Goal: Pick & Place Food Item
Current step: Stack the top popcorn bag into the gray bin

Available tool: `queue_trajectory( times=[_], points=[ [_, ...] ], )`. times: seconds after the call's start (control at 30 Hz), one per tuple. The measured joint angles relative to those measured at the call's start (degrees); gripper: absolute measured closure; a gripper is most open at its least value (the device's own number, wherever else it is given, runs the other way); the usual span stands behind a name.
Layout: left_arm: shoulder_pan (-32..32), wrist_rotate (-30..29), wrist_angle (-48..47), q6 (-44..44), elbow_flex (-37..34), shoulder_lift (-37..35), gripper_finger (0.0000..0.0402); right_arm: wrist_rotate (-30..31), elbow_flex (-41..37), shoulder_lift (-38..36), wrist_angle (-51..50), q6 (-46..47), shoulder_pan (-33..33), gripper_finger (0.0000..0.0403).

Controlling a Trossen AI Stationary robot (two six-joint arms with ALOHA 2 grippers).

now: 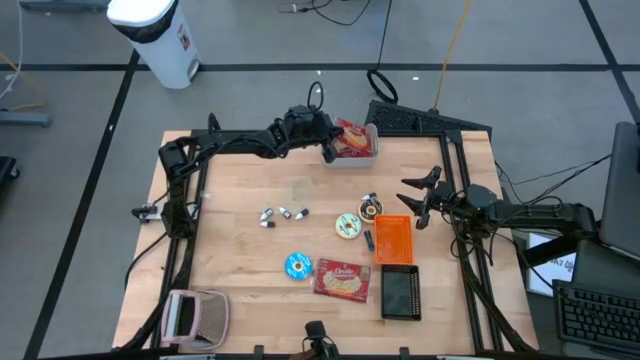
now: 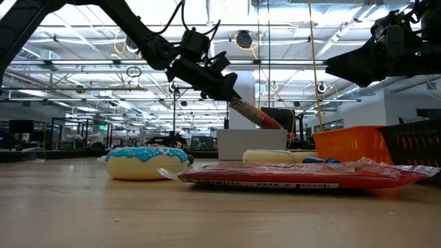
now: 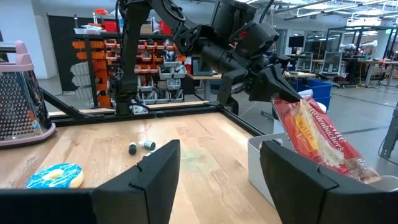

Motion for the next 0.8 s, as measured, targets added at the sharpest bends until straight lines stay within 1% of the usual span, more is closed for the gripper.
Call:
queue_trajectory(
  times=[0.33, 0.8],
  points=[
    [0.07, -0.17, -0.17, -0.50, 0.00, 2.48, 0.0402, 0.00, 0.00, 0.02, 0.00, 0.00, -0.02, 0.0193],
    [2.08, -0.15, -0.62, -2.65, 0.00, 2.63, 0.0401, 0.02, 0.00, 0.02, 0.00, 0.00, -0.01, 0.0193]
  ],
)
